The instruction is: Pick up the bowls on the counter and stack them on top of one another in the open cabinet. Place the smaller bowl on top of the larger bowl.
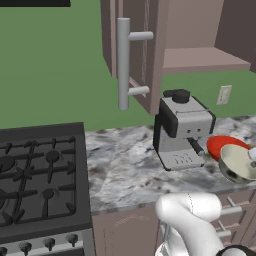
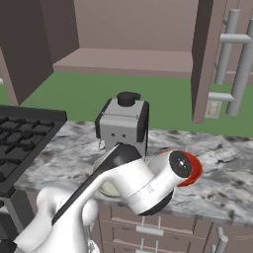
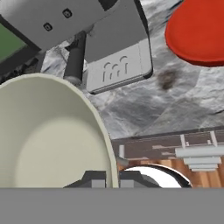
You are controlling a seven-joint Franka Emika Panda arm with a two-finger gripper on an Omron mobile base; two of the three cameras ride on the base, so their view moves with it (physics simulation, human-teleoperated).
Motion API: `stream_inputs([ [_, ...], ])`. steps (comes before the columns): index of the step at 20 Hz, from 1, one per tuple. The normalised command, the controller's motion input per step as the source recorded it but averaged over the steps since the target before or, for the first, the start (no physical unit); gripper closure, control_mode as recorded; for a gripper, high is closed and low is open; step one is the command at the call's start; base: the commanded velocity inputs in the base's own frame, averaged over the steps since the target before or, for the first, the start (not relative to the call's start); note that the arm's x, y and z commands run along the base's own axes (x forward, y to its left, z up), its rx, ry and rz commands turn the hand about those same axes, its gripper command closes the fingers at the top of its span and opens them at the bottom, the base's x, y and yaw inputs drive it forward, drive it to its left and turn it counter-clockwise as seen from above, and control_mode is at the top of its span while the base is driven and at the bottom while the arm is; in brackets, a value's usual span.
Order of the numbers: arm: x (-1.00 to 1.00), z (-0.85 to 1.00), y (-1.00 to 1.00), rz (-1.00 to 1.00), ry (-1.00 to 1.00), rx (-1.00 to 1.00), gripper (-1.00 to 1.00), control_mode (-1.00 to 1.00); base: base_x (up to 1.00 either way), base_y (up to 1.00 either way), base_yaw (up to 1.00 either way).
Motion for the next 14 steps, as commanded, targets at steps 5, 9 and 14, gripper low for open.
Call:
stream_inputs([
  [5,-0.02,0.0,-0.63,0.0,0.0,0.06,1.0,-1.0,0.0,0.0,0.0],
  [9,0.0,0.0,-0.61,0.0,0.0,0.05,1.0,-1.0,0.0,0.0,0.0],
  [14,0.19,-0.04,-0.5,0.0,0.0,0.05,1.0,-1.0,0.0,0.0,0.0],
])
